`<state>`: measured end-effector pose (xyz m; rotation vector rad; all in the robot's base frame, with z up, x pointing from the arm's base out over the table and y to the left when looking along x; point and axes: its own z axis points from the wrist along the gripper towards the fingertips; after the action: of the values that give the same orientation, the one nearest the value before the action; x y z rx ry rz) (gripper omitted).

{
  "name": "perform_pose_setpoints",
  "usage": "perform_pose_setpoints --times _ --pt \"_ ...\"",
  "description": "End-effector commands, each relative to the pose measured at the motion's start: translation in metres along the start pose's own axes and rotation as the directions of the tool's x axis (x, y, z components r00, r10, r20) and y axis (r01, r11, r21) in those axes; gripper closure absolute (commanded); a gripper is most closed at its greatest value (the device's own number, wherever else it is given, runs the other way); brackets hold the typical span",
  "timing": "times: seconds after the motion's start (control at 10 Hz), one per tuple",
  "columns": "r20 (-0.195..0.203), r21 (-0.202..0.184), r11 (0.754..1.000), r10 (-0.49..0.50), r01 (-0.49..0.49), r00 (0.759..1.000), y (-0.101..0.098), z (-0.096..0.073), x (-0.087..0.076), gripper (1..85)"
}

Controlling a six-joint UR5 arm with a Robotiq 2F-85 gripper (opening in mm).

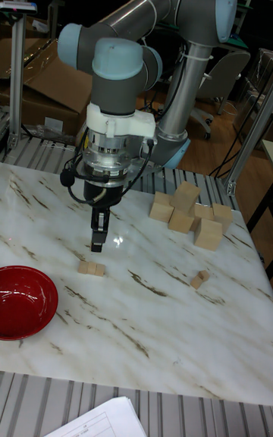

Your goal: Stack the blocks into a pyramid shape

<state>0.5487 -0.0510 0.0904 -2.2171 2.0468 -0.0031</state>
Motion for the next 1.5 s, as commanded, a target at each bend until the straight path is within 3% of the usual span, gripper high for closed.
perform_pose_setpoints --times 0.0,0.2,0.6,1.1,1.4 --pt "0.015 -0.002 0.999 -0.038 0.038 0.999 -0.003 0.012 -0.001 84.7" --pt "0.026 -0.002 1.0 -0.027 0.027 0.999 0.001 0.019 0.001 84.7" --pt "-0.009 -0.016 0.999 0.048 -0.049 0.999 0.008 0.026 0.014 84.7" --pt "0.01 -0.028 0.998 0.05 -0.05 0.999 0.011 0.035 0.002 84.7" --pt "0.004 -0.022 0.999 0.03 -0.029 1.0 0.011 0.038 0.006 84.7"
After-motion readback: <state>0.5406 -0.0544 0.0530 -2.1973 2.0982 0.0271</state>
